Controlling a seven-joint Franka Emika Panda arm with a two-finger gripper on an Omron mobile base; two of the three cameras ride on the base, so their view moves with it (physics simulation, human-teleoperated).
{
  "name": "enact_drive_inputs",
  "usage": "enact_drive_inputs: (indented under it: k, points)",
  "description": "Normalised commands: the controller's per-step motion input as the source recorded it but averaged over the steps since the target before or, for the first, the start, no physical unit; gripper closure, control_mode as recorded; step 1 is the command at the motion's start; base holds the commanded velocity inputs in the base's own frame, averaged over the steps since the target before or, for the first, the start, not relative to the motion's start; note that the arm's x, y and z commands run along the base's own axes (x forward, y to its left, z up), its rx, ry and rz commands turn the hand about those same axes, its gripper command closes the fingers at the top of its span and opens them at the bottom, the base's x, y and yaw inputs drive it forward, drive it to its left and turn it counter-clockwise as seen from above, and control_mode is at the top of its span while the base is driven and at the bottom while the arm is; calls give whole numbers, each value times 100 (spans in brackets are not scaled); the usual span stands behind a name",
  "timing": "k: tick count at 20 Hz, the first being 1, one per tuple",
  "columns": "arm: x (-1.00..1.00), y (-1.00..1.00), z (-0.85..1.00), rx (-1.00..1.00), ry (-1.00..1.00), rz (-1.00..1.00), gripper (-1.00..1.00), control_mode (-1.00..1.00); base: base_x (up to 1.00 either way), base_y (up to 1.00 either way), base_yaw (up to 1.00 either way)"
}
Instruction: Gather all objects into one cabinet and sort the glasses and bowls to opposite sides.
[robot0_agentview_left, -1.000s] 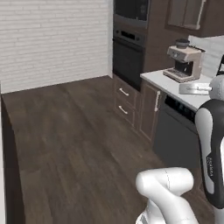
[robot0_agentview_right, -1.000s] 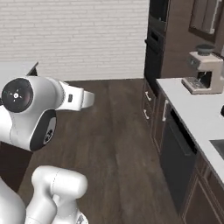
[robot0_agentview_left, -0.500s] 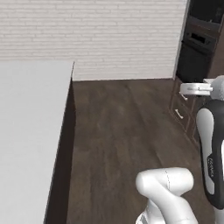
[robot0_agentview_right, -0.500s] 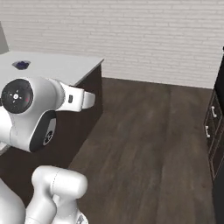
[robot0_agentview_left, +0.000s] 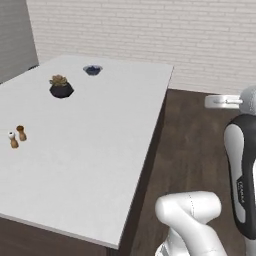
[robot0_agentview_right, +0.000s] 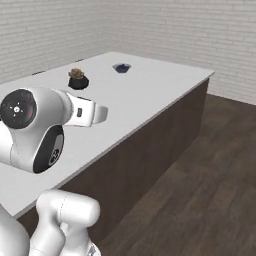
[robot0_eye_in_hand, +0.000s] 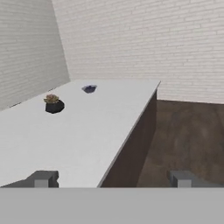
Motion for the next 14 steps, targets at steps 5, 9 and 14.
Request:
enact_drive_inputs:
  k: [5, 9, 14]
  points:
    - [0, 0, 0, 0, 0, 0, -100, 100, -50, 100, 55]
    - [0, 0, 0, 0, 0, 0, -100, 100, -51, 100, 50]
    - [0, 0, 0, 0, 0, 0, -100, 100, -33, 63, 36]
